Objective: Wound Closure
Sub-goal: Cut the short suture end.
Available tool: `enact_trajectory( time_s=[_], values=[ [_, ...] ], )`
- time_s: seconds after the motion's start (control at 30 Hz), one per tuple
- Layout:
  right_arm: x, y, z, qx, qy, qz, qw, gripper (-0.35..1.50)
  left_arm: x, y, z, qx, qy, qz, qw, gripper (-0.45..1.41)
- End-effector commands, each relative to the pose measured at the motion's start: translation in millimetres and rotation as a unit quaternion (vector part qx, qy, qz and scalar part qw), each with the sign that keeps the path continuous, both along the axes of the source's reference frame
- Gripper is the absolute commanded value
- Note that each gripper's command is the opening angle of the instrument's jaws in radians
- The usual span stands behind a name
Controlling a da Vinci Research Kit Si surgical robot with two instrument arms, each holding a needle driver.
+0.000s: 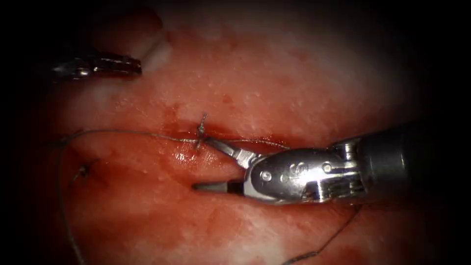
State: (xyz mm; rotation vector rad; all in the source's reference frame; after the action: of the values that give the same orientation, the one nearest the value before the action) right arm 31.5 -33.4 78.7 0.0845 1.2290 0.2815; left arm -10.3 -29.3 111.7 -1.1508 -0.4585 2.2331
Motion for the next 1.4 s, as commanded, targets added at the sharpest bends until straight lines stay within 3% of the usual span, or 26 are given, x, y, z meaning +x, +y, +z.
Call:
enact_trajectory(
  time_s=[0.03, 0.1, 0.2, 0.27, 0.3, 0.37, 0.4, 0.43, 0.47, 0.53, 0.7, 1.1, 1.23, 1.4],
  values=[
    [-0.2, -0.6, 0.2, 0.001, -0.001, 0.000, 1.000, 1.43, -0.6, 0.0, 0.8, -0.002, 0.001, 0.000, 1.000, -0.45],
    [-2.9, -0.3, -0.2, 0.001, -0.009, 0.012, 1.000, 1.43, 0.8, 0.5, 3.0, -0.013, 0.014, -0.005, 1.000, -0.45],
    [-4.4, 0.0, -0.2, 0.003, -0.014, 0.019, 1.000, 1.43, 1.5, 0.8, 5.4, -0.033, 0.032, -0.009, 0.999, -0.45],
    [-5.0, 0.2, 0.1, 0.003, -0.018, 0.023, 1.000, 1.41, 1.7, 0.7, 8.3, -0.044, 0.050, -0.010, 0.998, -0.25],
    [-5.0, 0.2, 0.1, 0.003, -0.018, 0.023, 1.000, 1.41, 1.7, 0.7, 8.3, -0.044, 0.050, -0.010, 0.998, -0.25],
    [-5.0, 0.3, 0.3, 0.000, -0.019, 0.023, 1.000, 1.41, 1.9, 0.3, 11.5, -0.055, 0.073, -0.002, 0.996, 0.24],
    [-5.0, 0.3, 0.3, 0.000, -0.019, 0.023, 1.000, 1.41, 1.9, 0.3, 11.5, -0.055, 0.073, -0.002, 0.996, 0.24],
    [-5.0, 0.2, 0.4, 0.000, -0.019, 0.023, 1.000, 1.41, 2.0, 0.1, 12.6, -0.057, 0.082, 0.002, 0.995, 0.43],
    [-4.9, 0.2, 0.4, -0.001, -0.019, 0.023, 1.000, 1.41, 2.4, -0.4, 14.8, -0.064, 0.102, 0.017, 0.993, 0.83],
    [-4.8, 0.2, 0.4, -0.001, -0.019, 0.023, 1.000, 1.41, 3.0, -0.9, 16.6, -0.058, 0.116, 0.020, 0.991, 0.98],
    [-4.8, 0.1, 0.5, -0.001, -0.019, 0.023, 1.000, 1.41, 4.9, -0.3, 17.9, -0.038, 0.116, 0.014, 0.992, 1.03],
    [-5.0, 0.1, 0.4, 0.002, -0.018, 0.023, 1.000, 1.41, 11.1, 0.2, 15.0, -0.008, 0.133, 0.045, 0.990, 0.90],
    [-5.3, 0.2, 0.3, 0.003, -0.018, 0.023, 1.000, 1.41, 11.6, 0.6, 14.3, -0.005, 0.132, 0.046, 0.990, 0.88],
    [-6.5, 0.5, -0.3, 0.009, -0.032, 0.011, 0.999, 1.41, 10.1, 1.2, 9.8, 0.024, 0.105, 0.038, 0.993, 0.86]
  ],
)
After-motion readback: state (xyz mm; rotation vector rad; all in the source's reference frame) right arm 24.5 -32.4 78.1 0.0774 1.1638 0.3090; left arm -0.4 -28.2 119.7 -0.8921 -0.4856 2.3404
